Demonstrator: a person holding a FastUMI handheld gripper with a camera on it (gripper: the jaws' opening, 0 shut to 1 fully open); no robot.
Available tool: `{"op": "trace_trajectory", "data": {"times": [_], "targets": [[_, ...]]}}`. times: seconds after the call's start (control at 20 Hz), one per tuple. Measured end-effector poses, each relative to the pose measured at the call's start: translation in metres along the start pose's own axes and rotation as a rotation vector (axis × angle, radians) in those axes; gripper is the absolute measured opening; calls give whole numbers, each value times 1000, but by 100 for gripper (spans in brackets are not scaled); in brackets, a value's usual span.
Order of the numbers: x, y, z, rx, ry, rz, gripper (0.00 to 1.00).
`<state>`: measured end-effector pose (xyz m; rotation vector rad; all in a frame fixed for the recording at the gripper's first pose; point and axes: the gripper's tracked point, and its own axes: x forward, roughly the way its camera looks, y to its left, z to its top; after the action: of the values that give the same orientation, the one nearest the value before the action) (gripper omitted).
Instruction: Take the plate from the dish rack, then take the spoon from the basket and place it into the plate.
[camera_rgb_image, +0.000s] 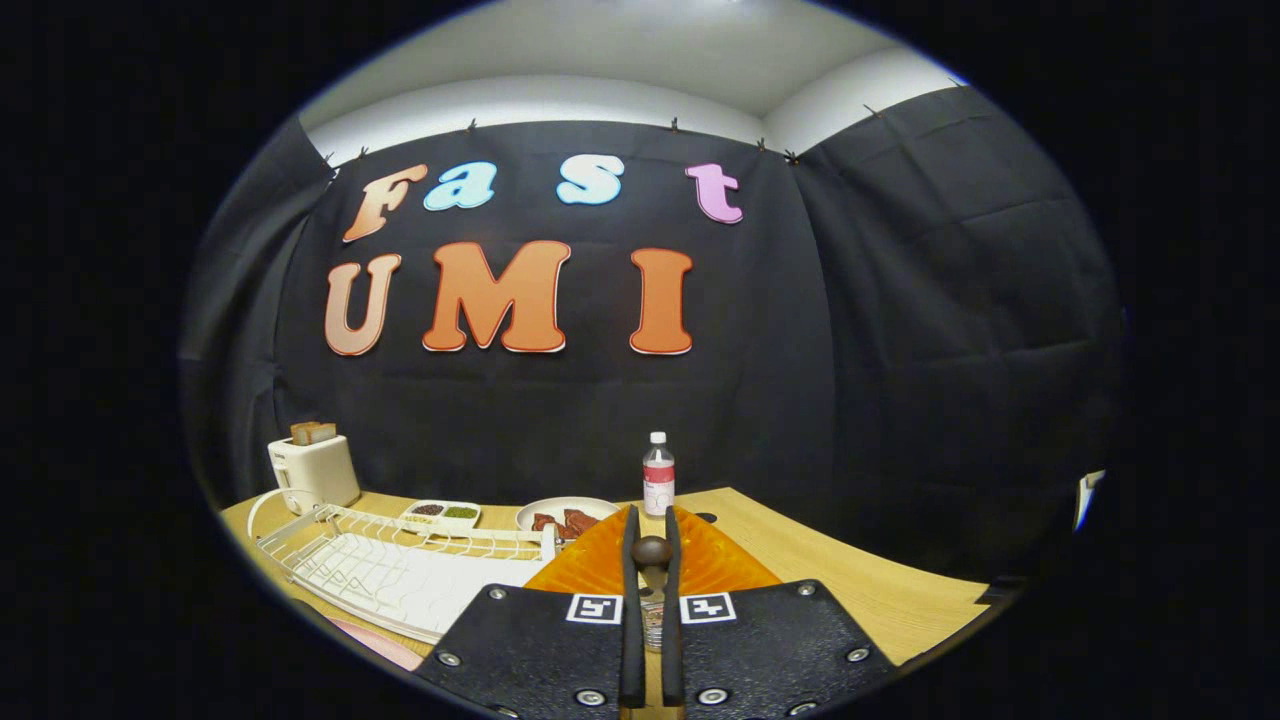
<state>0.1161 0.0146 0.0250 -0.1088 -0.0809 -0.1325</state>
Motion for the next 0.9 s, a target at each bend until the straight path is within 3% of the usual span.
{"op": "trace_trajectory", "data": {"times": [0.4, 0.9], "targets": [[-71, 45, 12, -35, -6, 103, 5], [-137, 178, -24, -8, 70, 385, 4]]}}
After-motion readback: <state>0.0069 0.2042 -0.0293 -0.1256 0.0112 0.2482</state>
